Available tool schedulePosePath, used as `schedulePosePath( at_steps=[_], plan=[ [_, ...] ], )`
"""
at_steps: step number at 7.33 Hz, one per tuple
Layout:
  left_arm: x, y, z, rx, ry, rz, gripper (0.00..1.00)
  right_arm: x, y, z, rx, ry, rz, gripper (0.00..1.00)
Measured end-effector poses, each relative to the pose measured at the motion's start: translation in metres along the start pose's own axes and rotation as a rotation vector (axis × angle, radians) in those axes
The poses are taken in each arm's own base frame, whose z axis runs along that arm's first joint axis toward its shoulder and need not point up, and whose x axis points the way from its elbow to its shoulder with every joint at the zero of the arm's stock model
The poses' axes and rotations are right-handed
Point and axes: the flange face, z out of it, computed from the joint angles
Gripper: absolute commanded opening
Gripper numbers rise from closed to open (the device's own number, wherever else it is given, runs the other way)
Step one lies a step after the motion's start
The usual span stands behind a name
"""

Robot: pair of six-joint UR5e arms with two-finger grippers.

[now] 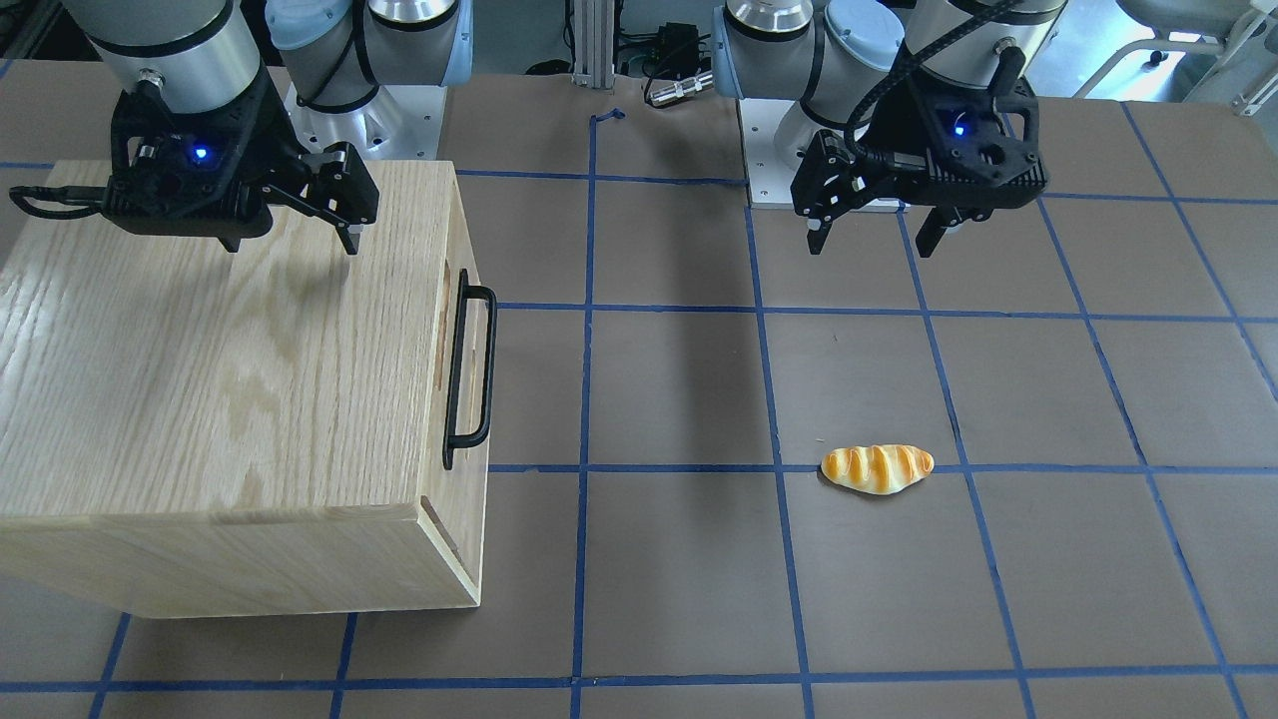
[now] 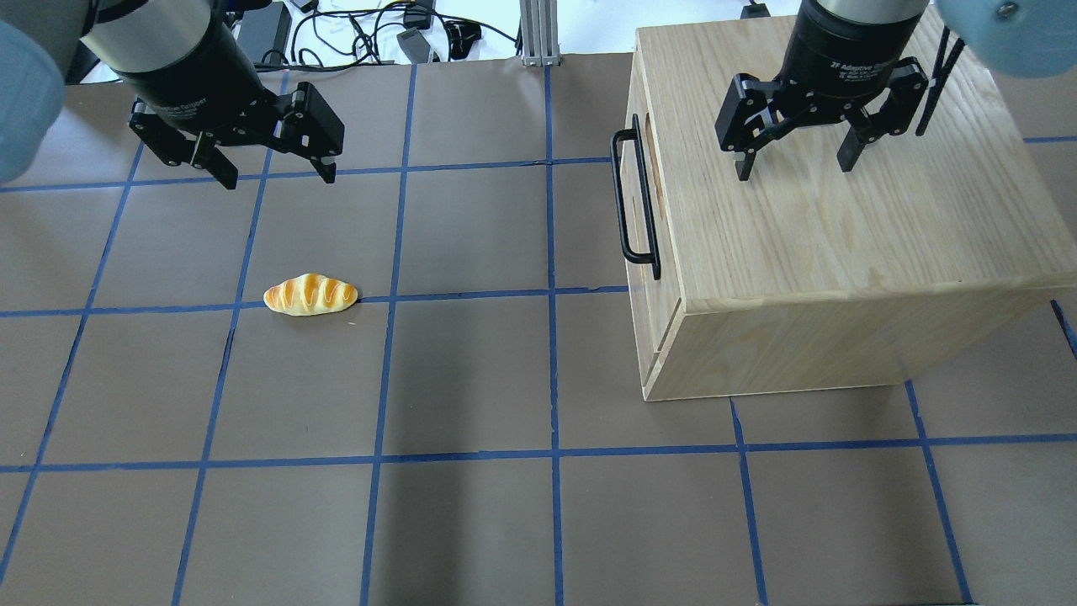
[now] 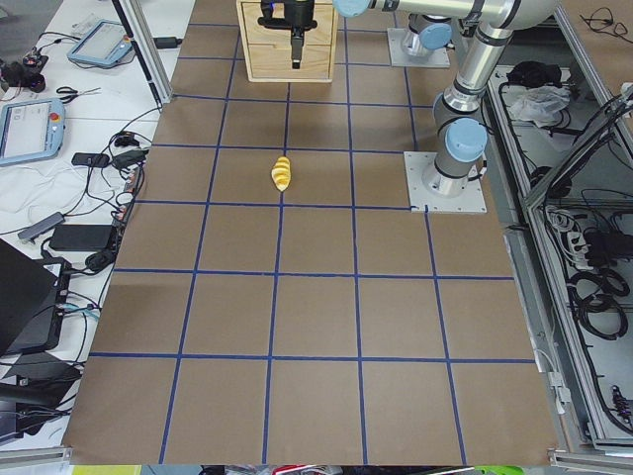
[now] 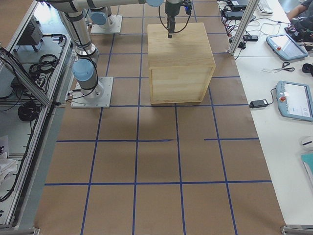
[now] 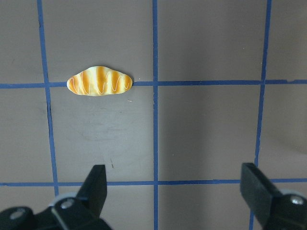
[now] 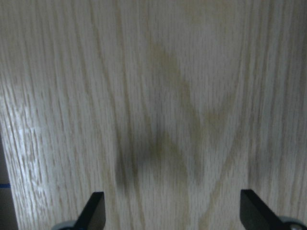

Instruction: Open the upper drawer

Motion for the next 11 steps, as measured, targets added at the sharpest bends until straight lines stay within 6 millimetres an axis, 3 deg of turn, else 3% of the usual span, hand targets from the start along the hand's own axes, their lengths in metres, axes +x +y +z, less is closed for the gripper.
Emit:
schedulePosePath(
  at_steps=[3, 11],
  plan=[
    [-0.005, 0.000, -0.007, 0.014, -0.001, -0.008, 1.00, 0.000, 0.000, 0.000, 0.001, 0.000, 0.000, 1.00],
    [-0.005, -0.001, 0.009, -0.017, 0.002, -0.012, 1.00, 0.000, 0.000, 0.000, 0.001, 0.000, 0.000, 1.00]
  ],
)
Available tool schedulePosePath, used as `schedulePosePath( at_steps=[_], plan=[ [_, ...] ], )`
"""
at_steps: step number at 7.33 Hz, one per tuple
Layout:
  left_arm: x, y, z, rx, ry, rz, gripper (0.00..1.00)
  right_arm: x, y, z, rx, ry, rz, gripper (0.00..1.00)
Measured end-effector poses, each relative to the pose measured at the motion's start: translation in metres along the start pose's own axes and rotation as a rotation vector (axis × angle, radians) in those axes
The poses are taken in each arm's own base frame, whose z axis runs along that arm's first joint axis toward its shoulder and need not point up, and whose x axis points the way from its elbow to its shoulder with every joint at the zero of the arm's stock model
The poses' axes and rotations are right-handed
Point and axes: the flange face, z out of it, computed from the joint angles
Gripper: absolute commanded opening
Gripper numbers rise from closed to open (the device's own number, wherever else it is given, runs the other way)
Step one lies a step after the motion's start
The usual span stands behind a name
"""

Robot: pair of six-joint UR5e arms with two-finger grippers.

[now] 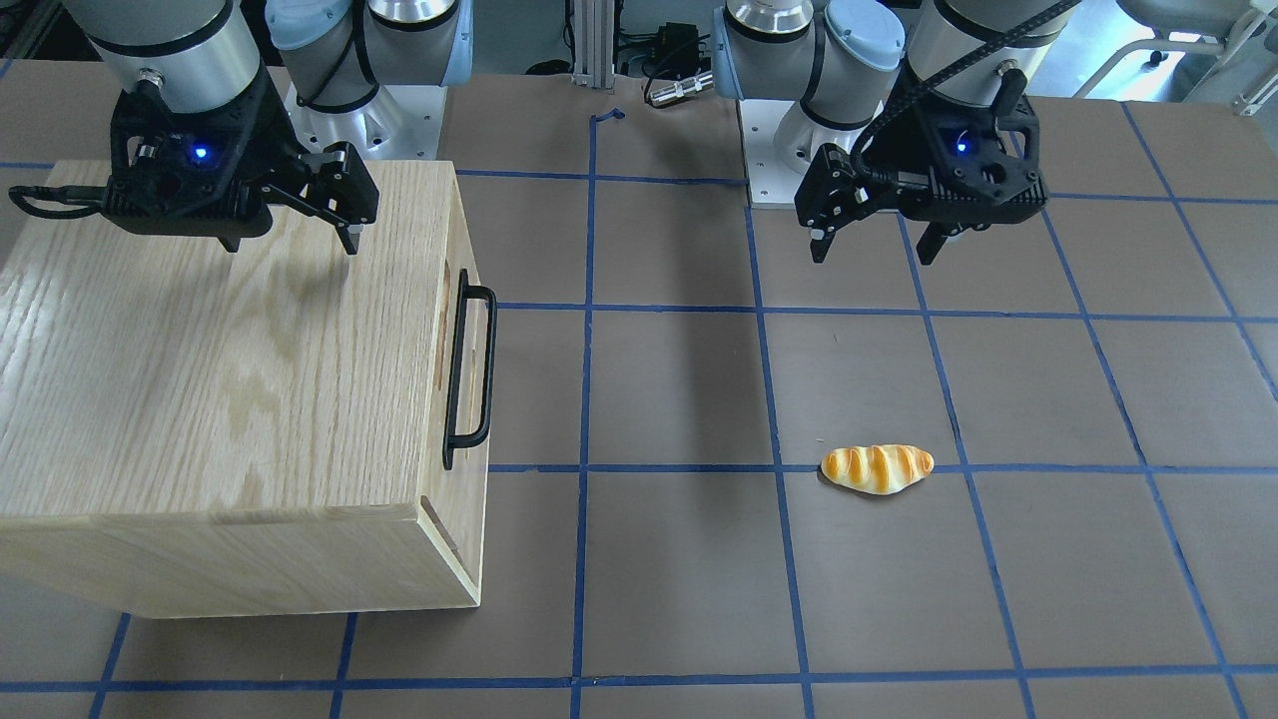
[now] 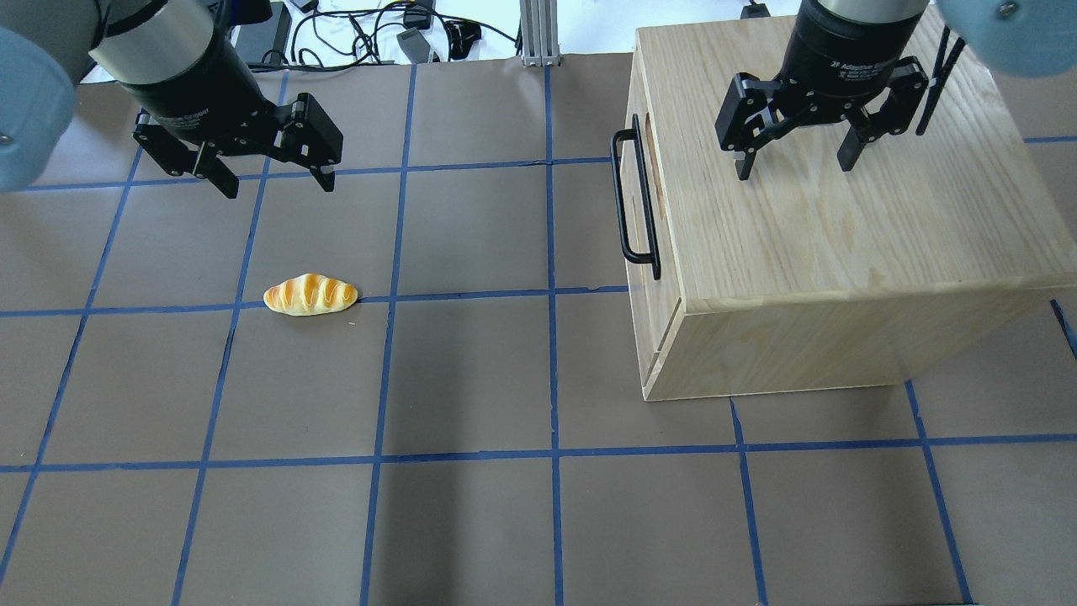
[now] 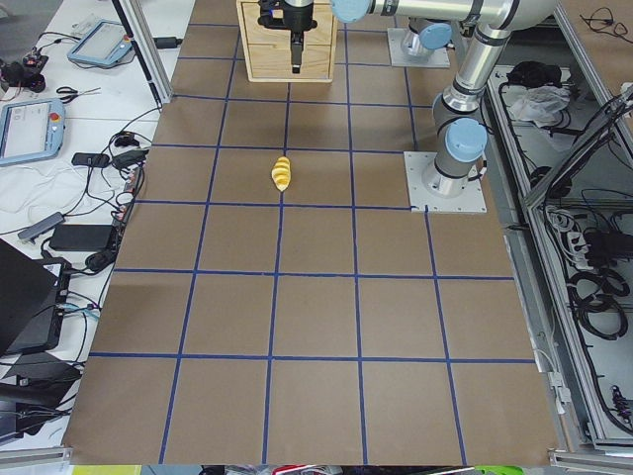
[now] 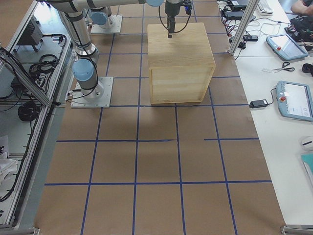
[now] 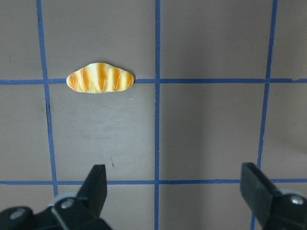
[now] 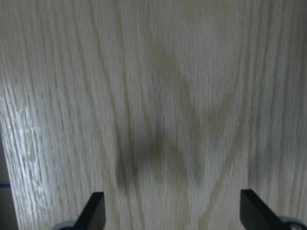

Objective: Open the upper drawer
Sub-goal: 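Move the left gripper toward the black drawer handle on the cabinet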

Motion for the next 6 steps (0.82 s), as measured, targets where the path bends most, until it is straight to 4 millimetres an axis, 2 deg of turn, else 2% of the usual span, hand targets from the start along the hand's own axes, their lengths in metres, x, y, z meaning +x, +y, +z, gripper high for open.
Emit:
schedulePosePath(
  at_steps=[1, 3, 4, 6],
  plan=[
    [0.003, -0.001, 0.003, -0.007, 0.005, -0.021, 1.00, 0.000, 0.000, 0.000, 0.000, 0.000, 0.000, 1.00],
    [0.020, -0.017, 0.020, -0.003, 0.100, -0.100, 1.00, 0.000, 0.000, 0.000, -0.001, 0.000, 0.000, 1.00],
    [0.037, -0.028, 0.030, 0.014, 0.156, -0.134, 1.00, 0.000, 0.000, 0.000, 0.000, 0.000, 0.000, 1.00],
    [0.090, -0.041, 0.054, 0.045, 0.231, -0.163, 1.00, 0.000, 0.000, 0.000, 0.000, 0.000, 0.000, 1.00]
  ],
)
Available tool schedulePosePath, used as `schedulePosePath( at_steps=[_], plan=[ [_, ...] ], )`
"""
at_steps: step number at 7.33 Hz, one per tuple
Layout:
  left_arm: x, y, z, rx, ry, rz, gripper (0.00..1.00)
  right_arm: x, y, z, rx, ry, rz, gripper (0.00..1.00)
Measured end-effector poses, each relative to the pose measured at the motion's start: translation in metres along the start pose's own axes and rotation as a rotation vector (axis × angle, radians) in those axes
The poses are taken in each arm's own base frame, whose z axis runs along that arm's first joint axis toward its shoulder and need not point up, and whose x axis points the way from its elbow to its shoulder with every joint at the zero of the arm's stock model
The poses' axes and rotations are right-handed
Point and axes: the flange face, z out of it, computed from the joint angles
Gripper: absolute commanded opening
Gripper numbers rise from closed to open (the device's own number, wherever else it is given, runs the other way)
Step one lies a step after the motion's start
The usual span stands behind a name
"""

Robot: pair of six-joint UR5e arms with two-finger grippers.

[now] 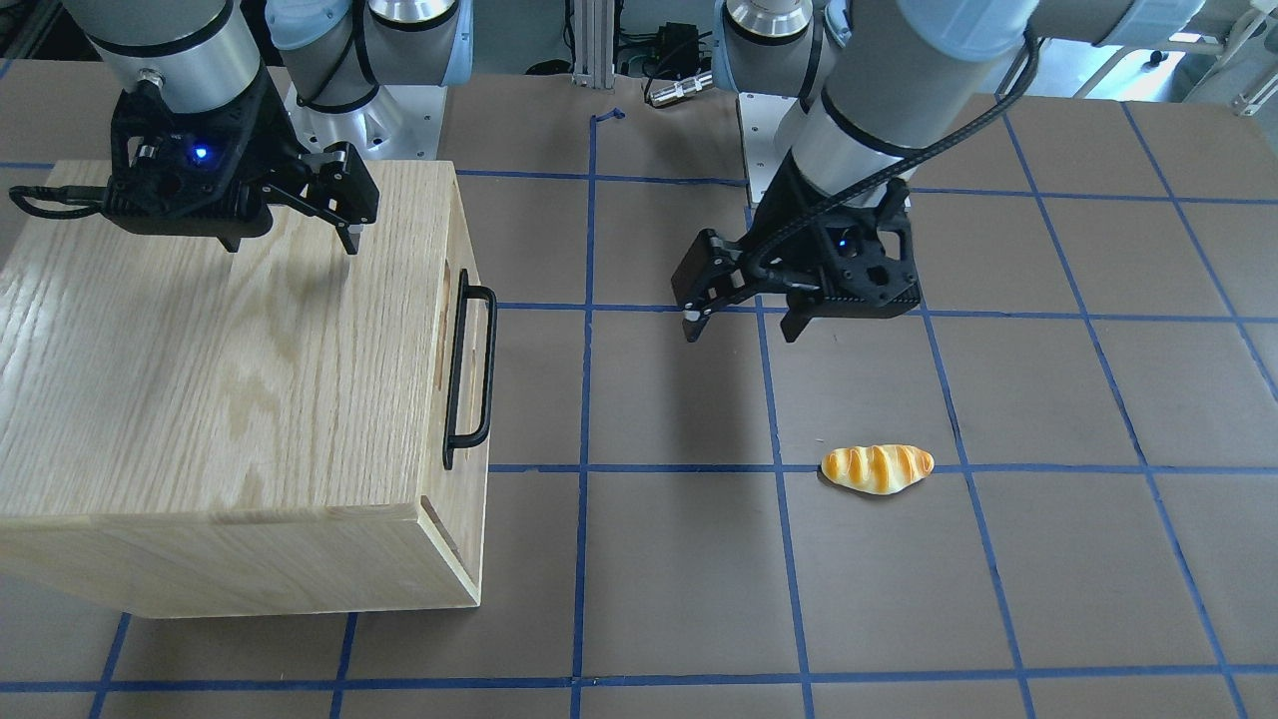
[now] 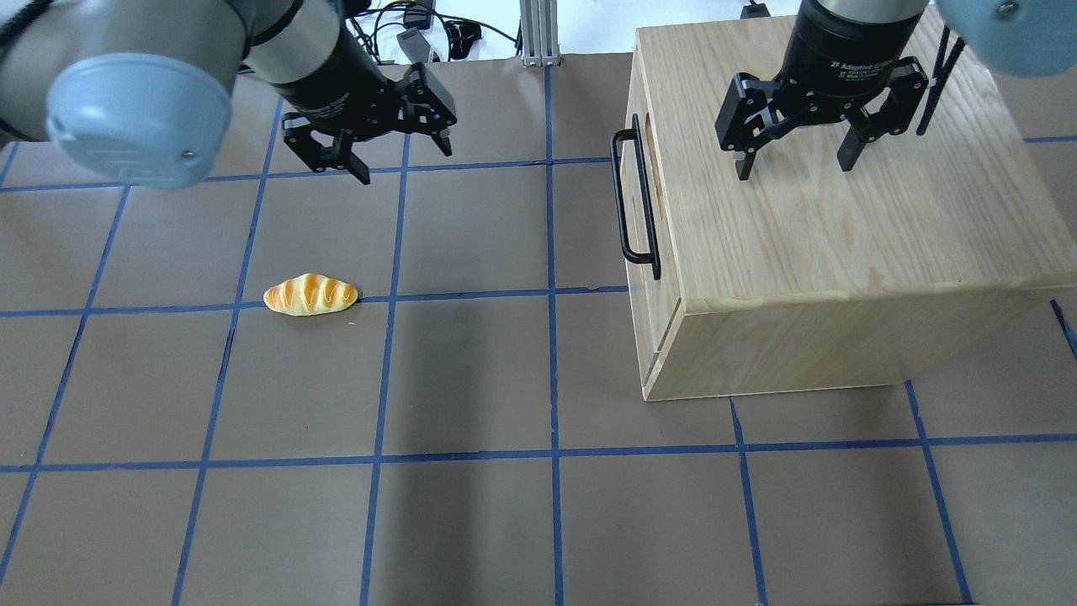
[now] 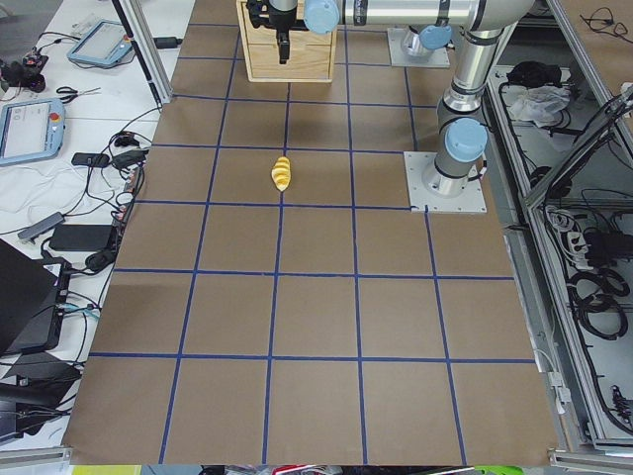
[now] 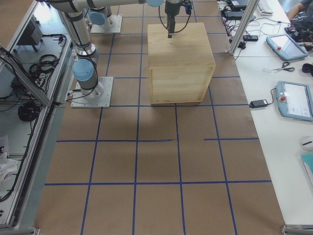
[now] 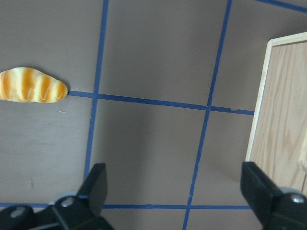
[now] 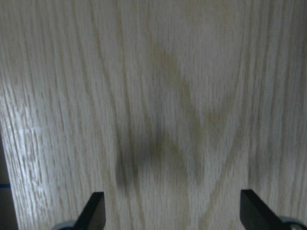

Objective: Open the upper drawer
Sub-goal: 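Move the left gripper toward the black drawer handle on the cabinet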

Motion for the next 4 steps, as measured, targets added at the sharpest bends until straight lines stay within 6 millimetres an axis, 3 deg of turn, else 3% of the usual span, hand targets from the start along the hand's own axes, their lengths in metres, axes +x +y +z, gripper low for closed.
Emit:
schedulePosePath(
  at_steps=[4],
  plan=[
    [0.069, 0.022, 0.053, -0.064, 0.103, -0.071, 1.00, 0.000, 0.000, 0.000, 0.000, 0.000, 0.000, 1.00]
  ],
)
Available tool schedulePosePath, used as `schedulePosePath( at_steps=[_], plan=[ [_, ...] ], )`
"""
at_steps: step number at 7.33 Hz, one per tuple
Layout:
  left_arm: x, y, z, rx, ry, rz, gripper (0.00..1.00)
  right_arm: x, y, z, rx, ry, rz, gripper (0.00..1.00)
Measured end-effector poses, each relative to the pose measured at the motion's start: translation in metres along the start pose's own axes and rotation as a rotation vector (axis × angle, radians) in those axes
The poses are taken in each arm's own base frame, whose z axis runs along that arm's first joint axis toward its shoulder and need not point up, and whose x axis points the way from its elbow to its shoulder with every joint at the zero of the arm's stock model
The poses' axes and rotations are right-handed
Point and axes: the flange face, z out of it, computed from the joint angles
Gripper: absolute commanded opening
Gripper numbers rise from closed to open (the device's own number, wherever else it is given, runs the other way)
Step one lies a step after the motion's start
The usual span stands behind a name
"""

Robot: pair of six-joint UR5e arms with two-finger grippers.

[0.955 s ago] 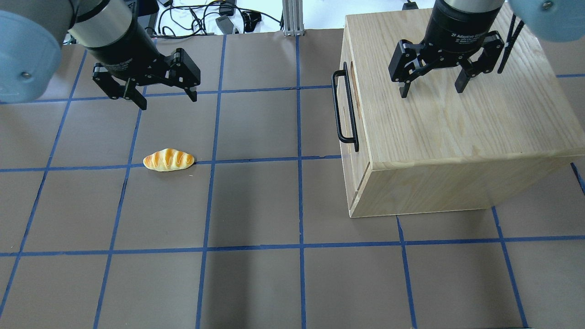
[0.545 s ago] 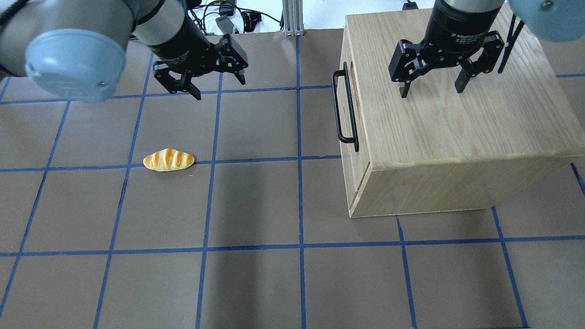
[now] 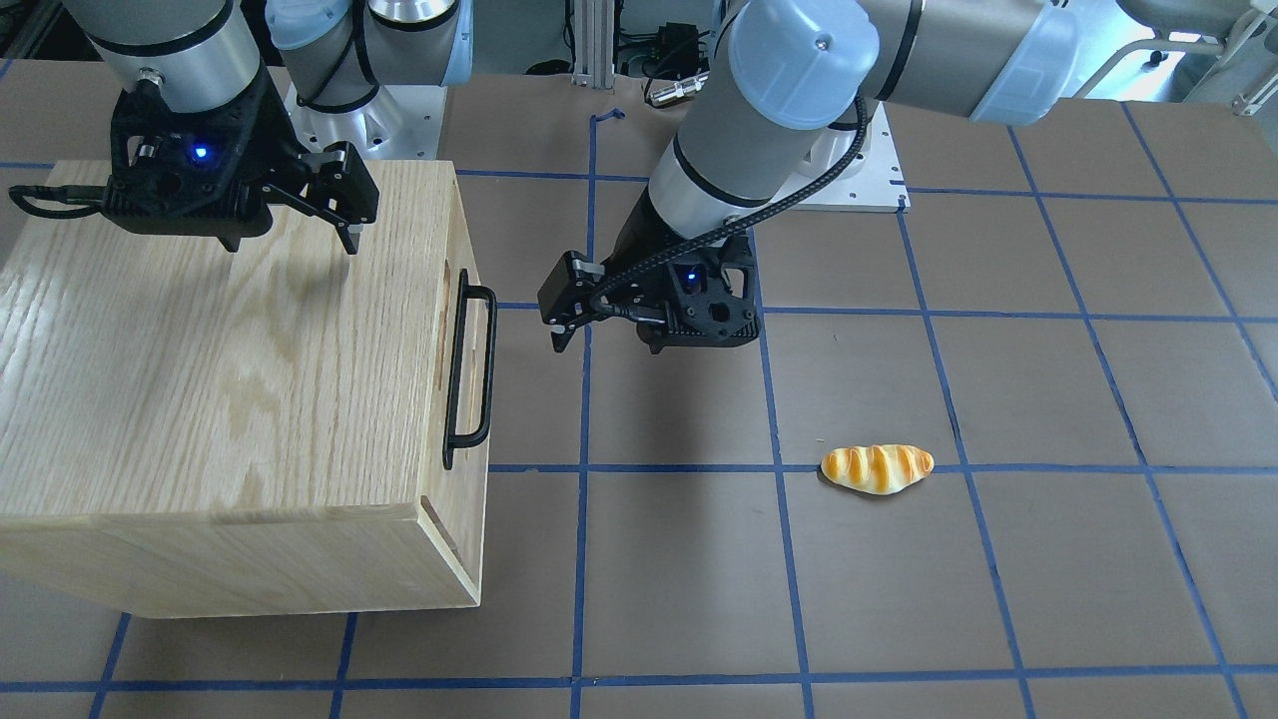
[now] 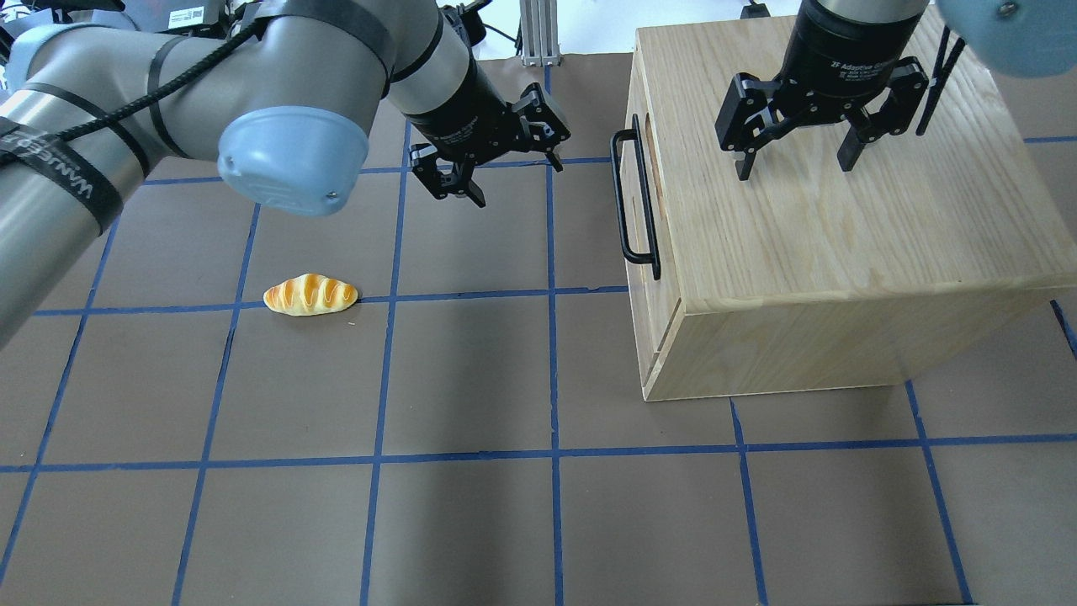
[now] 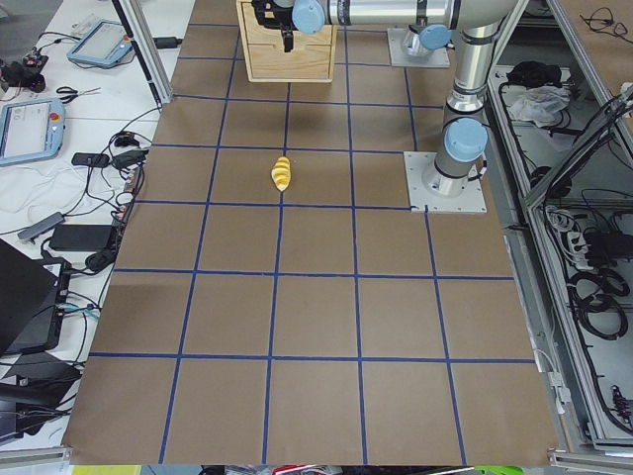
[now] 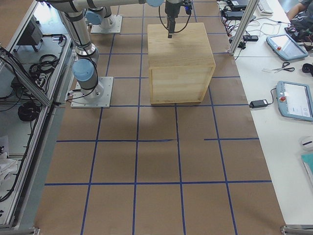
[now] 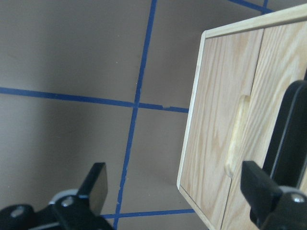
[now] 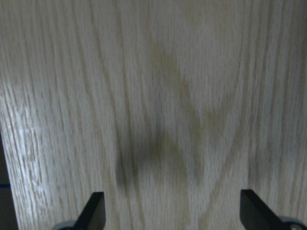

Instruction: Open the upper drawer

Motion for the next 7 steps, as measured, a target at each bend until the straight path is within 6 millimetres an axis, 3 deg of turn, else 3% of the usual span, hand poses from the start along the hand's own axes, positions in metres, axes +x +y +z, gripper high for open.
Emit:
schedulePosePath(
  at_steps=[2, 4, 7],
  plan=[
    [0.024, 0.012, 0.026, -0.006, 0.012, -0.034, 1.00, 0.000, 0.000, 0.000, 0.000, 0.000, 0.000, 1.00],
    [0.034, 0.018, 0.046, -0.026, 0.006, -0.034, 1.00, 0.000, 0.000, 0.000, 0.000, 0.000, 0.000, 1.00],
    [0.040, 0.025, 0.052, -0.033, 0.006, -0.029, 1.00, 0.000, 0.000, 0.000, 0.001, 0.000, 0.000, 1.00]
  ],
)
